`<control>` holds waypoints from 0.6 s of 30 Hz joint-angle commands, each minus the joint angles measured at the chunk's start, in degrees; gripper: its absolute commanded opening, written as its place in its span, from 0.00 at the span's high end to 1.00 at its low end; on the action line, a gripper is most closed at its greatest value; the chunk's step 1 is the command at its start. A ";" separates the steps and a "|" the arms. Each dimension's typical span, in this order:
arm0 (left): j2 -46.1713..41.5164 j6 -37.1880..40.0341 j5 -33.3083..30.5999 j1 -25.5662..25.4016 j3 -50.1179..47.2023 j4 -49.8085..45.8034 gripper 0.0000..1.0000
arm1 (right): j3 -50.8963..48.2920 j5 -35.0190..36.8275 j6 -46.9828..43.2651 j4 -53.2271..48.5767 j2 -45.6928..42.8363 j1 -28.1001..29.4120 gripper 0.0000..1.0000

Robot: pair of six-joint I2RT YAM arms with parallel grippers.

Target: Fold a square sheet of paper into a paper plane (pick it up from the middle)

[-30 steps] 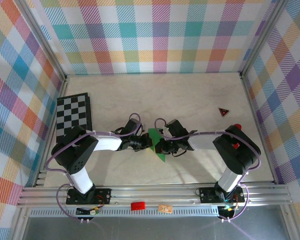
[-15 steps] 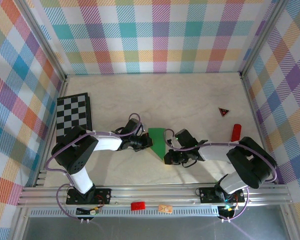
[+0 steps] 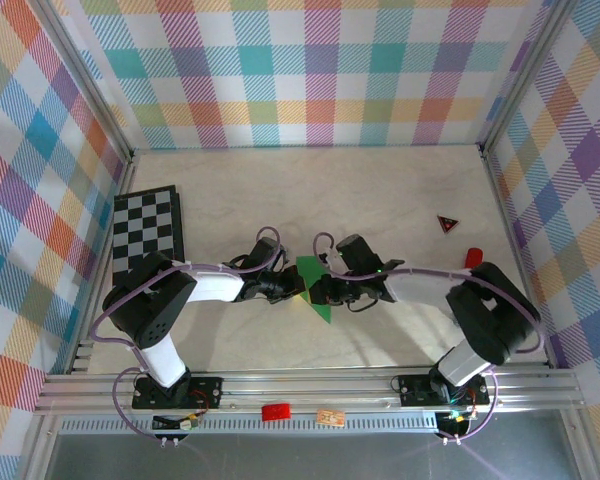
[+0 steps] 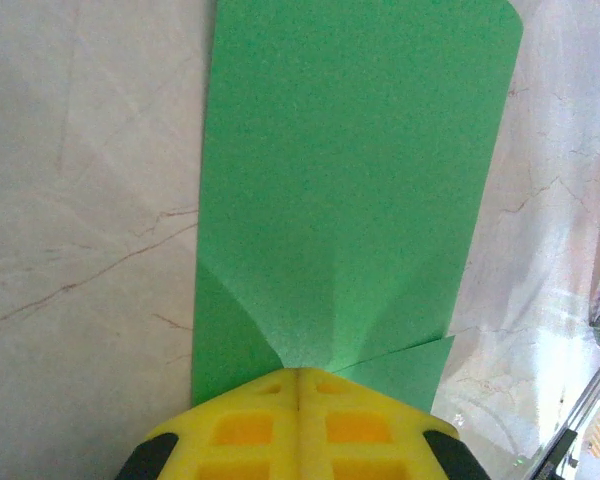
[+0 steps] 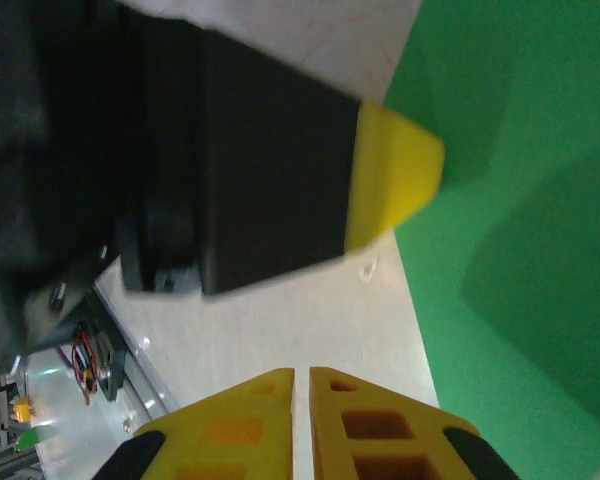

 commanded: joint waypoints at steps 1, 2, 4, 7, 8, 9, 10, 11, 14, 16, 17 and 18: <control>1.22 0.07 -3.81 -0.17 -2.08 -3.56 1.00 | 2.27 -0.62 -0.23 -1.15 5.07 0.55 0.86; 1.18 0.08 -3.72 -0.17 -2.08 -3.56 1.00 | 2.45 -0.46 -0.03 -0.83 5.94 0.60 0.86; 1.22 0.10 -3.86 -0.17 -2.09 -3.64 1.00 | 1.99 -0.23 0.04 -0.06 7.18 0.56 0.86; 1.18 0.20 -4.04 -0.17 -2.08 -3.95 1.00 | 0.45 1.05 -0.93 -1.84 7.09 0.59 0.86; 1.16 0.35 -4.30 -0.17 -2.08 -4.13 1.00 | -0.55 1.49 -1.27 -2.17 6.62 0.60 0.86; 1.11 0.45 -4.63 -0.17 -2.19 -4.40 1.00 | -1.83 1.72 -1.57 -2.69 5.88 0.60 0.86; 1.02 0.52 -4.89 -0.17 -2.17 -4.75 1.00 | -3.13 1.76 -1.72 -2.99 4.91 0.60 0.86; 0.93 0.56 -5.16 -0.17 -2.17 -5.11 1.00 | -4.84 1.90 -1.86 -3.17 3.65 0.60 0.85; 0.76 0.50 -5.78 -0.16 -2.26 -5.40 1.00 | -9.73 2.30 -2.01 -3.29 -0.29 0.51 0.84; 0.73 0.26 -5.92 -0.17 -2.25 -5.47 1.00 | -12.57 2.43 -1.98 -3.16 -2.82 0.44 0.83; 0.61 0.03 -6.00 -0.17 -2.25 -5.36 1.00 | -13.76 2.56 -1.96 -3.13 -4.02 0.34 0.83; 0.51 -0.29 -6.00 -0.17 -2.34 -5.11 1.00 | -14.98 2.82 -1.88 -3.06 -5.09 0.18 0.83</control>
